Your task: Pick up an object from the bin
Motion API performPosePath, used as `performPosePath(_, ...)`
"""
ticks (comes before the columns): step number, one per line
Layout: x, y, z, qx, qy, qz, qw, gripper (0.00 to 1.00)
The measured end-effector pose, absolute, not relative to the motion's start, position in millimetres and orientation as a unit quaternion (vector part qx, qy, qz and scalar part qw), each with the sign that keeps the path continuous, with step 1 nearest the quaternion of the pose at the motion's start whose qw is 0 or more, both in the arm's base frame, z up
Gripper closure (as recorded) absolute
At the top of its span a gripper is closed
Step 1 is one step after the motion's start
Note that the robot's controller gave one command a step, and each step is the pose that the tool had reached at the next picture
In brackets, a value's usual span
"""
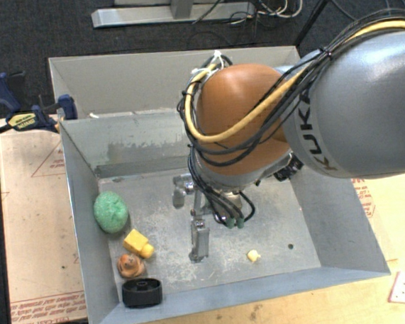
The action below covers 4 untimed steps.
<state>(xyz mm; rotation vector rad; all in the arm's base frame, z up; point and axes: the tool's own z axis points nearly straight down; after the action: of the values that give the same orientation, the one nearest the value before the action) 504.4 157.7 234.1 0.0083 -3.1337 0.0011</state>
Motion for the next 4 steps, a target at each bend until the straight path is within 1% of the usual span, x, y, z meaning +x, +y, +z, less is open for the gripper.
performPosePath(1,506.0,156.8,238.6,0.000,-1.000,-0.001,0.000,0.00)
performPosePath(2,514.2,183.1,200.2,-0.007,-1.000,-0.002,-0.005,0.00)
performPosePath(3,528.3,188.6,155.9,-0.017,-1.000,-0.002,0.000,0.00)
performPosePath(4,539.4,195.4,139.0,-0.023,-1.000,0.001,-0.001,0.00)
